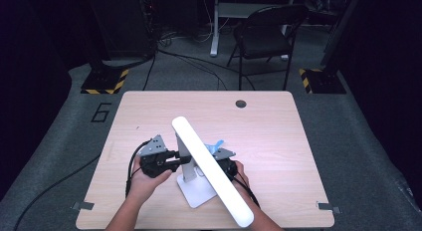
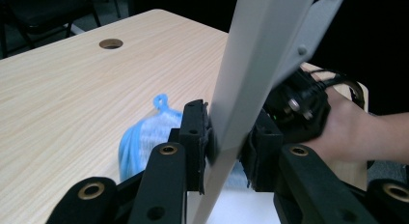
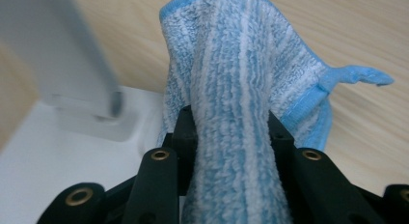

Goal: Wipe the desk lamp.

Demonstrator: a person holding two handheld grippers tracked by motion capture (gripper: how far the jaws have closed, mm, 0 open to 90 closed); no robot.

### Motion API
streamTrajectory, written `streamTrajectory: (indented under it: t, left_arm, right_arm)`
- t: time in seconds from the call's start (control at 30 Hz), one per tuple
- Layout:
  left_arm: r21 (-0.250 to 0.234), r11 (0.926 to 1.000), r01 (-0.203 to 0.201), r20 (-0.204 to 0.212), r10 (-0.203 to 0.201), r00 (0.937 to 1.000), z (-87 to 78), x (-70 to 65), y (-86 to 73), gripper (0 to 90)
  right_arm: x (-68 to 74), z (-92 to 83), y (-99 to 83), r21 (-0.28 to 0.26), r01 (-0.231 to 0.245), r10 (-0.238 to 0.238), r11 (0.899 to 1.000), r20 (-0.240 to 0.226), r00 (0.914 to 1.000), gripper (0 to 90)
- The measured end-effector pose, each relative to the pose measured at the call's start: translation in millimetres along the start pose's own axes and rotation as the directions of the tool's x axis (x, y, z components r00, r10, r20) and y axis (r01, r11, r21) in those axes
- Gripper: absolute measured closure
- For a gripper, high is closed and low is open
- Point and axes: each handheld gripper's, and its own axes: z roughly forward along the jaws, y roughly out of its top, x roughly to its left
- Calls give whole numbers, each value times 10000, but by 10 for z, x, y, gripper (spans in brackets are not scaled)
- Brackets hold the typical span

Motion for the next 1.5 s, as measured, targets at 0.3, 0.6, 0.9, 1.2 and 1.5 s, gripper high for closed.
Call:
streamTrajectory:
  t: [0.3, 0.6, 0.9, 1.2, 1.5]
  left_arm:
    - [13, 10000, -61, 26, 61, 10000, -7, -3, -10, 727]
    - [48, 9999, -123, -72, 124, 9999, -15, -18, -14, 729]
    - [209, 9993, -325, -77, 327, 9994, -26, -16, -9, 734]
    - [322, 9982, -509, -224, 516, 9984, -23, -40, 15, 743]
    - [301, 9982, -526, -424, 539, 9976, -46, -5, 17, 744]
  right_arm:
    - [254, 25, 14, -50, 291, -293, 9996, -495, 9983, 667]
    - [176, 28, -10, -178, 742, -752, 9971, -655, 9950, 671]
    - [-10, 14, -35, -264, 727, -743, 9970, -667, 9950, 672]
    - [-344, -51, -23, 338, -249, 235, 9991, 433, 9988, 664]
    - [-620, -108, -60, 643, -1149, 1094, 9913, 835, 9905, 661]
